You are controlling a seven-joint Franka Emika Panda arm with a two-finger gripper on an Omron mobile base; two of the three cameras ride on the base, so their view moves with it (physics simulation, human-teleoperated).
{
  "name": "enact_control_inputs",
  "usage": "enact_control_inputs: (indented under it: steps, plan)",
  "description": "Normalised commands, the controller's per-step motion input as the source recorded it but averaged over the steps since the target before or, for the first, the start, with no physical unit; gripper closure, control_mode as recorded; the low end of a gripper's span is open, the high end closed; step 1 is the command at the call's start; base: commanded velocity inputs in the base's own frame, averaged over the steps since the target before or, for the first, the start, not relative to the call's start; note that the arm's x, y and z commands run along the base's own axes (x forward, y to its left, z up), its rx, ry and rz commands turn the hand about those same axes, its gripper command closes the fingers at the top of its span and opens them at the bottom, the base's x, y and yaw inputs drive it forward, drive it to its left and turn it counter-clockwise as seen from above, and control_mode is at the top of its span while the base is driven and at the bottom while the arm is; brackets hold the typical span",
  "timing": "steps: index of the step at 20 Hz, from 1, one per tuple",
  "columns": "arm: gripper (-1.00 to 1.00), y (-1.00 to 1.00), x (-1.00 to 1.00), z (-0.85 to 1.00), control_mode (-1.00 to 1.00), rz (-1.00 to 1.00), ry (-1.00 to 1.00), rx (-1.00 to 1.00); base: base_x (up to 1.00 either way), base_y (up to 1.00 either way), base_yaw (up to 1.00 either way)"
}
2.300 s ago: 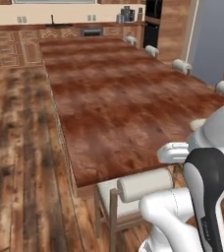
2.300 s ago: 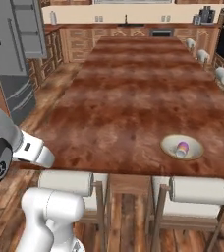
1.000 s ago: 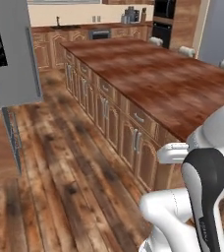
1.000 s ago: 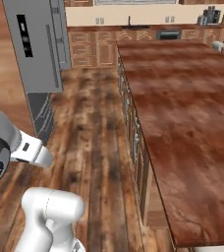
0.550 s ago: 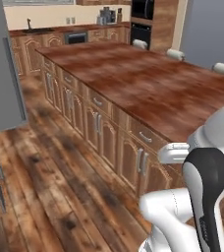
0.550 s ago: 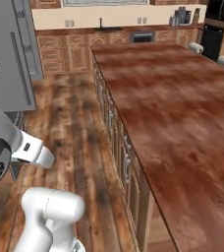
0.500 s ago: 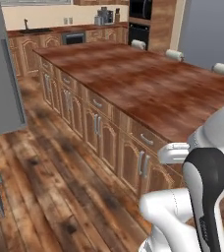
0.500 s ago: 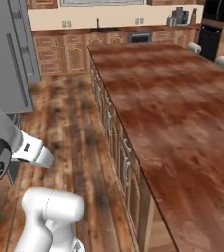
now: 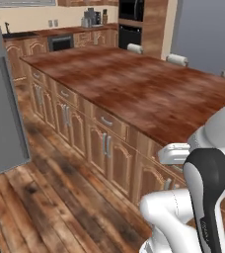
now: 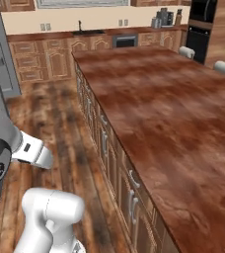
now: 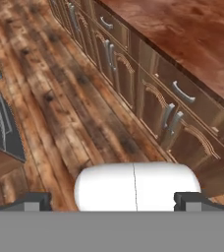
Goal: Open the fridge, grab two sodas, and place both sodas inside the bowl with ice on the dining counter.
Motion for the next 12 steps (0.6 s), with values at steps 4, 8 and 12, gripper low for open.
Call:
enact_control_inputs:
  steps: [4,8,12]
  plan:
    - [-1.00,0.00,0.00,0.00,1.00,0.00,0.00,0.00,0.88,0.65,-0.17]
    - [-1.00,0.00,0.00,0.00,1.00,0.00,0.00,0.00,0.89,0.53,-0.06]
    - [-1.00,0.00,0.00,0.00,1.00,0.00,0.00,0.00,0.98,0.30,0.04]
